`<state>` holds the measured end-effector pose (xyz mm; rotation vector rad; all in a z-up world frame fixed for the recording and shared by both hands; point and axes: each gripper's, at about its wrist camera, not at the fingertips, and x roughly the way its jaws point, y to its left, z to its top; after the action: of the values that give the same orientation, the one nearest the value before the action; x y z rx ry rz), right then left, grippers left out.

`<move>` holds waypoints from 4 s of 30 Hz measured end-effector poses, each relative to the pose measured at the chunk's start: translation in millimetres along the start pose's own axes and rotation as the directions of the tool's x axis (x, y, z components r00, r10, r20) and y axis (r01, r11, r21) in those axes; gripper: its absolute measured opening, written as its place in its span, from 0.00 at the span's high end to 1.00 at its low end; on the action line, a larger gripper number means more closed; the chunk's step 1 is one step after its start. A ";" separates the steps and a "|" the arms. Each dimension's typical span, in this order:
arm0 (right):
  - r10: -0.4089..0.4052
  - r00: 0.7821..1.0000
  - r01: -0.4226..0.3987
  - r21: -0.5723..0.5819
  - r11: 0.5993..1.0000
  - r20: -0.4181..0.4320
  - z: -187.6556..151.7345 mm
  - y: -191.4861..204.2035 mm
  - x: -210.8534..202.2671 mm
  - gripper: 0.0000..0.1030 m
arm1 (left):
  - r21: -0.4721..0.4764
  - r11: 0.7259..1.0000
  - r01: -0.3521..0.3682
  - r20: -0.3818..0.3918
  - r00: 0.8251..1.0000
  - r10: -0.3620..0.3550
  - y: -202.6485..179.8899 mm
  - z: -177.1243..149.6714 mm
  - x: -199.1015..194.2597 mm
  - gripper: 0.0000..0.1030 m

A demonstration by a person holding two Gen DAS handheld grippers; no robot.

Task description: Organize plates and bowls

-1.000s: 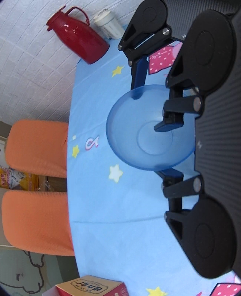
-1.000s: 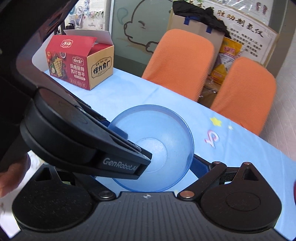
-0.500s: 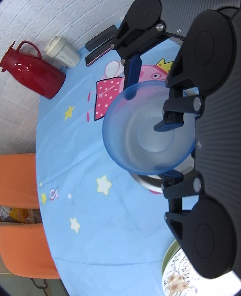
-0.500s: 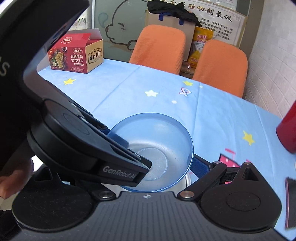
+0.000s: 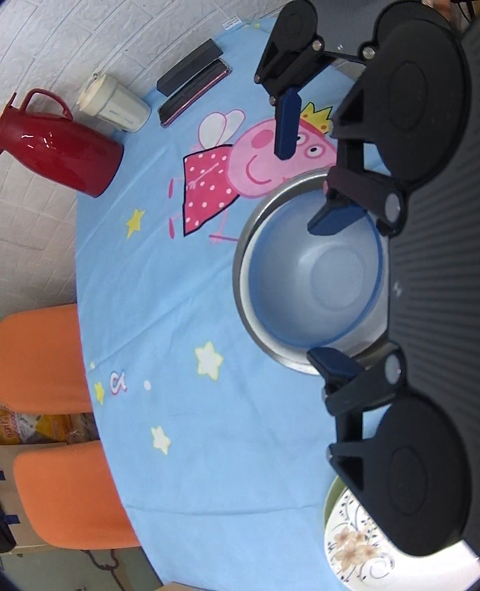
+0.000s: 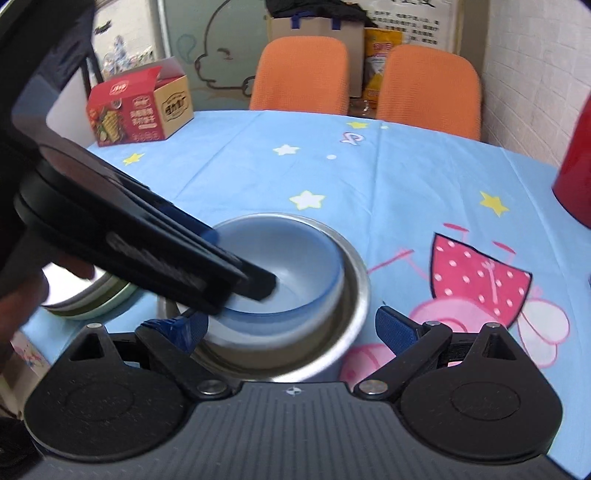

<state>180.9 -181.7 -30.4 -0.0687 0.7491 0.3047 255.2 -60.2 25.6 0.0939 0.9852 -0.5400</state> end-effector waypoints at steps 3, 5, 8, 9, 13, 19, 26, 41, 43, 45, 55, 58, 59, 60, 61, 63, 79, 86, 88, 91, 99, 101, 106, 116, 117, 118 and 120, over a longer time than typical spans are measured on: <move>-0.008 0.999 0.005 0.068 0.998 0.041 -13.8 -10.1 -13.4 0.17 | -0.007 1.000 0.003 0.022 1.000 -0.003 4.7 -0.9 -8.9 0.34; -0.022 0.997 0.014 0.106 0.994 0.074 -20.0 -14.4 -21.8 0.17 | -0.018 1.000 0.014 0.042 0.999 -0.013 7.1 -1.0 -15.0 0.33; -0.043 0.991 0.023 0.161 0.987 0.125 -25.4 -18.8 -29.9 0.17 | -0.051 0.999 -0.011 0.086 0.996 0.015 10.6 -2.2 -24.3 0.33; -0.043 0.989 0.017 0.179 0.984 0.141 -26.0 -19.6 -31.2 0.17 | -0.057 0.998 -0.021 0.101 0.995 0.026 11.0 -3.0 -26.7 0.33; -0.045 0.979 -0.001 0.227 0.974 0.196 -22.1 -17.0 -29.2 0.17 | -0.090 0.994 -0.059 0.163 0.984 0.073 10.5 -8.4 -35.5 0.32; -0.147 0.957 0.073 0.283 0.956 0.252 -20.9 -9.0 -24.3 0.17 | -0.134 0.985 -0.110 0.250 0.958 0.141 9.1 -17.5 -44.1 0.31; -0.217 0.941 0.079 0.457 0.886 0.258 -33.7 -15.0 -16.9 0.16 | -0.164 0.976 -0.145 0.272 0.944 0.187 7.5 -31.0 -41.7 0.29; -0.214 0.956 0.097 0.470 0.877 0.202 -37.9 -8.3 -10.1 0.16 | -0.224 0.958 -0.178 0.220 0.949 0.227 30.0 -41.4 -30.0 0.27; -0.212 0.958 0.101 0.468 0.878 0.193 -38.0 -8.6 -8.3 0.16 | -0.224 0.958 -0.182 0.216 0.949 0.230 30.3 -41.0 -28.6 0.27; -0.214 0.959 0.106 0.467 0.878 0.184 -39.3 -9.2 -6.3 0.16 | -0.223 0.958 -0.182 0.210 0.951 0.229 31.3 -39.6 -26.4 0.26; -0.213 0.969 0.139 0.445 0.885 0.121 -39.9 -16.6 8.4 0.16 | -0.171 0.981 -0.094 0.105 0.988 0.113 46.2 -18.8 -2.6 0.22; -0.204 0.973 0.139 0.437 0.889 0.107 -38.7 -17.9 13.9 0.16 | -0.145 0.989 -0.030 0.066 0.997 0.040 50.5 -6.0 7.0 0.22; -0.200 0.974 0.135 0.435 0.890 0.106 -37.9 -17.8 15.8 0.16 | -0.133 0.991 -0.009 0.050 0.999 0.015 50.1 -2.3 11.5 0.22; -0.193 0.975 0.130 0.431 0.893 0.107 -37.4 -17.4 17.4 0.16 | -0.125 0.992 0.003 0.036 0.999 0.002 50.1 0.4 15.7 0.22; -0.180 0.978 0.119 0.421 0.899 0.108 -35.7 -16.1 20.0 0.16 | -0.118 0.993 0.010 0.023 1.000 -0.007 50.1 3.0 19.9 0.22; -0.160 0.981 0.105 0.399 0.911 0.108 -33.0 -12.5 24.4 0.16 | -0.106 0.994 0.019 -0.004 1.000 -0.020 50.4 6.9 28.5 0.22; -0.127 0.986 0.094 0.273 0.958 0.108 -28.5 22.2 38.2 0.17 | -0.046 0.998 0.038 -0.062 0.997 -0.041 33.3 0.1 50.6 0.57; -0.120 0.989 0.094 0.264 0.960 0.082 -18.9 35.0 36.1 0.15 | -0.032 0.998 0.048 -0.084 0.995 -0.050 24.1 2.3 49.6 0.60; -0.139 0.986 0.112 0.258 0.960 0.089 -14.9 36.0 31.8 0.15 | -0.021 0.998 0.054 -0.061 0.997 -0.056 21.0 6.2 44.0 0.60; -0.148 0.983 0.117 0.260 0.959 0.105 -7.7 33.2 25.9 0.15 | -0.013 0.998 0.054 -0.046 0.997 -0.054 17.5 13.7 36.9 0.60; -0.109 0.983 0.081 0.180 0.980 0.151 20.5 64.5 15.7 0.15 | -0.080 0.997 -0.004 0.028 1.000 0.006 49.0 6.7 -17.4 0.59; -0.062 0.984 0.037 0.145 0.989 0.170 25.7 84.5 18.0 0.15 | -0.123 0.991 -0.052 0.039 0.998 0.057 68.7 -5.7 -37.3 0.59; 0.088 0.984 -0.100 0.072 0.992 0.154 31.0 141.1 39.7 0.15 | -0.234 0.959 -0.158 0.004 0.987 0.163 121.5 -47.2 -67.5 0.59; 0.159 0.985 -0.158 -0.007 0.987 0.063 26.3 203.6 62.6 0.15 | -0.333 0.930 -0.157 0.008 0.986 0.169 170.3 -99.0 -75.6 0.57; 0.154 0.986 -0.154 -0.013 0.988 0.069 27.2 205.8 62.7 0.15 | -0.334 0.929 -0.161 0.015 0.984 0.177 171.0 -98.5 -76.4 0.57; 0.156 0.985 -0.155 -0.015 0.988 0.069 28.0 206.5 64.2 0.15 | -0.334 0.928 -0.167 0.020 0.983 0.184 172.1 -98.0 -76.8 0.57; 0.172 0.984 -0.172 -0.010 0.985 0.043 30.4 206.7 71.5 0.15 | -0.326 0.931 -0.166 0.036 0.982 0.187 174.0 -98.5 -78.4 0.56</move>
<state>189.1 38.3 -47.0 -0.0032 0.7121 0.4721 228.3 151.9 5.6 -0.1261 0.9765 -0.2107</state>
